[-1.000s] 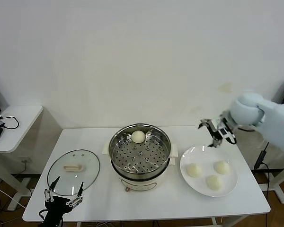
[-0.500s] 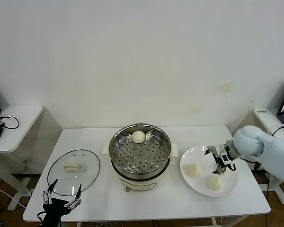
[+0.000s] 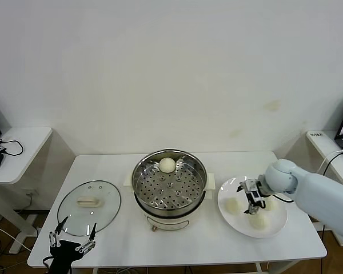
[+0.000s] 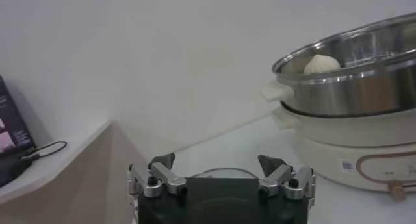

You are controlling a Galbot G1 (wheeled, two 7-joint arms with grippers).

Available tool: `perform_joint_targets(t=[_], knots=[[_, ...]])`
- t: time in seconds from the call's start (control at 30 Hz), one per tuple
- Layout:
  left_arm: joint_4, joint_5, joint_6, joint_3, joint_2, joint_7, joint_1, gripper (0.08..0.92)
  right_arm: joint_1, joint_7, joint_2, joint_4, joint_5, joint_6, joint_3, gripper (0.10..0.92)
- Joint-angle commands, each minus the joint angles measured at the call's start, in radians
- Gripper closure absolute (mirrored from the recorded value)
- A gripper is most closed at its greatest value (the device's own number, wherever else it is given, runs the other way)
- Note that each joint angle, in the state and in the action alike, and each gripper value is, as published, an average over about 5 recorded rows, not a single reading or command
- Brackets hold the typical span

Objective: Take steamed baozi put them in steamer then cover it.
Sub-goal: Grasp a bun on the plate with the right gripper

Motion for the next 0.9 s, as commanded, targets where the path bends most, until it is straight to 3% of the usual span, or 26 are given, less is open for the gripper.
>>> perform_joint_targets(t=[0.03, 0.33, 0.9], knots=[[0.004, -0.001, 0.0, -0.001, 0.0, 0.001, -0.002, 0.177, -0.017, -0.006, 0.092, -0.084, -0.015, -0.006, 0.005, 0.203], [0.011, -0.001, 0.0, 0.0, -0.003, 0.001, -0.005, 0.177, -0.015, -0.015, 0.114, -0.115, -0.029, -0.014, -0.003, 0.217], [0.007, -0.001, -0.001, 0.001, -0.008, 0.001, -0.001, 0.177, 0.029, -0.077, 0.092, -0.108, -0.025, -0.007, -0.023, 0.435]])
